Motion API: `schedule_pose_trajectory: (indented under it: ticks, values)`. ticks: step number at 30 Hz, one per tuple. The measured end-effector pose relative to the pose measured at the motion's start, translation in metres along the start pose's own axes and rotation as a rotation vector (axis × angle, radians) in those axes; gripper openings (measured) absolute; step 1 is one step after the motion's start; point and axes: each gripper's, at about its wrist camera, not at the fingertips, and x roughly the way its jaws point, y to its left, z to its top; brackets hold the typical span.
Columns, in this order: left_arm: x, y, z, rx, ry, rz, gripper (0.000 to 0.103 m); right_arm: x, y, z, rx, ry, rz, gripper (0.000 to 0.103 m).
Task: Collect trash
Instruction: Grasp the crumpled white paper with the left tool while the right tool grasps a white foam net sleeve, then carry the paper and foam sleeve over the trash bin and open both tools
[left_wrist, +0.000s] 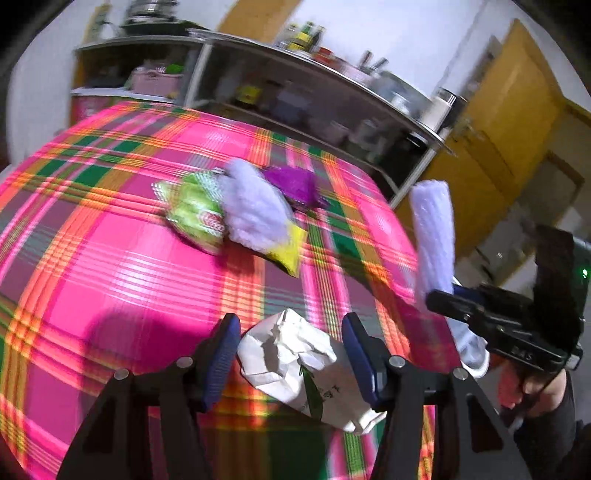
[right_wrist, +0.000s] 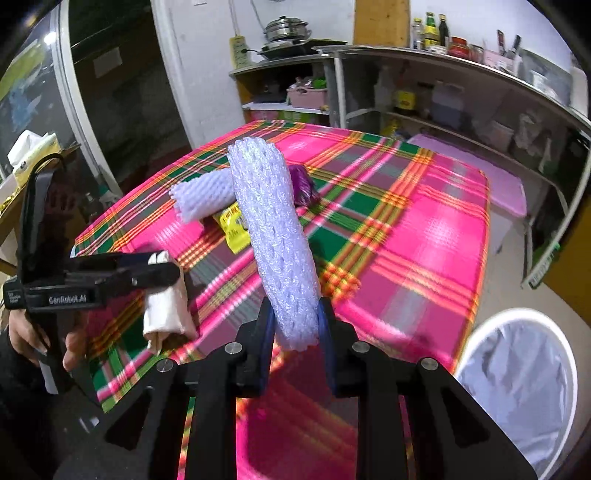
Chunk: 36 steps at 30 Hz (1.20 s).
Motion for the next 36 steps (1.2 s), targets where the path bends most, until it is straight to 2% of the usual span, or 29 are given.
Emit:
schedule_pose_trajectory:
  ticks: [3,6,11,16,20,23,26,30,32,36]
  values:
    - [-0.003,-0.019,-0.004,0.015,-0.014,0.005,0.057,-0.011,-0.006,-0.007,0.025,-0.009,-0.008,0.024]
    - [-0.011,-0.033,-0.012,0.009,-0.039,0.082,0.057,-0.022,-0.01,-0.014,0.04,-0.02,-0.018,0.024]
    - [-0.019,-0.052,-0.029,-0.046,-0.051,0.154,0.059,-0.032,-0.016,-0.024,0.064,-0.03,-0.019,0.024]
    - [-0.002,-0.066,-0.039,-0.065,-0.021,0.209,0.059,-0.042,-0.023,-0.035,0.085,-0.037,-0.017,0.024]
    - [0.011,-0.076,-0.036,-0.025,-0.016,0.278,0.059,-0.051,-0.025,-0.044,0.098,-0.046,-0.019,0.024]
    - [0.016,-0.076,-0.037,-0.006,-0.006,0.297,0.059,-0.057,-0.028,-0.05,0.108,-0.052,-0.02,0.024]
    - [0.012,-0.077,-0.04,0.018,-0.022,0.297,0.049,-0.062,-0.032,-0.056,0.122,-0.056,-0.022,0.024]
    - [0.004,-0.081,-0.041,0.061,-0.041,0.277,0.025,-0.067,-0.036,-0.063,0.145,-0.063,-0.026,0.024]
    - [0.002,-0.083,-0.042,0.086,-0.047,0.277,0.021,-0.071,-0.037,-0.067,0.158,-0.068,-0.028,0.024]
    - [-0.002,-0.084,-0.043,0.093,-0.052,0.236,0.02,-0.078,-0.04,-0.073,0.179,-0.078,-0.038,0.024]
